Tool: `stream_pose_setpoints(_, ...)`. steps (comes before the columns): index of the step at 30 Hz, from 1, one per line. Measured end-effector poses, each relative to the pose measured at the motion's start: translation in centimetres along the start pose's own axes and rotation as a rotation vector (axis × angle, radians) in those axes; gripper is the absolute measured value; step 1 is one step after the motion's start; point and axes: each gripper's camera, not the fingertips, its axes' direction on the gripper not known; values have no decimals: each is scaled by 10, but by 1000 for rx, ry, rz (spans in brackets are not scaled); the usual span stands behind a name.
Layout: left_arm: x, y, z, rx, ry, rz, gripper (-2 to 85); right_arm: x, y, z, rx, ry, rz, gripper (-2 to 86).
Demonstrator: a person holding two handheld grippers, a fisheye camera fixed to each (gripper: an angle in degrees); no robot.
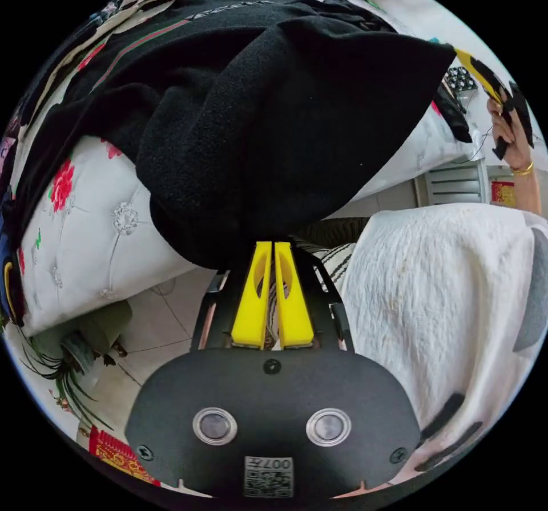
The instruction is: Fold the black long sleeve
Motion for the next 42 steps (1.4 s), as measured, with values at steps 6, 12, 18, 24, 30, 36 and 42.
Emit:
stream_pose_setpoints(6,-63,51,-142,489,378,-117,-10,29,22,-30,15,-3,1,-1)
stream_pose_setpoints(12,-139,106,-181,857,648,-381,-10,56,46,-13,-12,-35,43,5)
stream_pose_setpoints(18,-166,130,-144,858,661,-610,-10,61,78,35,-98,82,42,59)
stream_pose_setpoints(24,-162,125,-126,850,668,-662,-10,22,109,102,-198,-1,-74,125)
stream_pose_setpoints(30,-144,94,-115,832,641,-641,-10,-44,120,179,-302,47,-206,143)
stream_pose_setpoints(36,-146,34,-84,846,706,-665,-10,-37,75,247,-383,250,-109,26)
stream_pose_setpoints(42,-171,-108,-168,969,740,-516,-10,-101,-145,206,-129,247,-261,8)
